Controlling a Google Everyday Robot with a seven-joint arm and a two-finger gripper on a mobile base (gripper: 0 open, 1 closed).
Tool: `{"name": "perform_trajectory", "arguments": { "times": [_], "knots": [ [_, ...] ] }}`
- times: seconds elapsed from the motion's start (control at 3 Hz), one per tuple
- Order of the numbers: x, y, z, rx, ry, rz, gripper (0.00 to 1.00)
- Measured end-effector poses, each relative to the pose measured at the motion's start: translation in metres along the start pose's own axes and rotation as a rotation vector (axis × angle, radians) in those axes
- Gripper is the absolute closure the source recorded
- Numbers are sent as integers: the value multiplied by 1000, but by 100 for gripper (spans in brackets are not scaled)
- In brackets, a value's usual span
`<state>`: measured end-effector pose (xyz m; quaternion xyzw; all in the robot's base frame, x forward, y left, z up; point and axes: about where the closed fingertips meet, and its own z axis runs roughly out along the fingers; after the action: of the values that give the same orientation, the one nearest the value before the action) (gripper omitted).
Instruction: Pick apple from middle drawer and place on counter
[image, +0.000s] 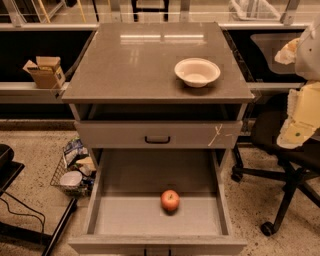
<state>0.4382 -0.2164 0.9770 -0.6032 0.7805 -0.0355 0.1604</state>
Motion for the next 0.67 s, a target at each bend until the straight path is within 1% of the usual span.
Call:
{"name": "perform_trajectory", "arguments": {
  "times": [0.67],
  "knots": [
    [2,0,1,11,-17,7,0]
  ]
}}
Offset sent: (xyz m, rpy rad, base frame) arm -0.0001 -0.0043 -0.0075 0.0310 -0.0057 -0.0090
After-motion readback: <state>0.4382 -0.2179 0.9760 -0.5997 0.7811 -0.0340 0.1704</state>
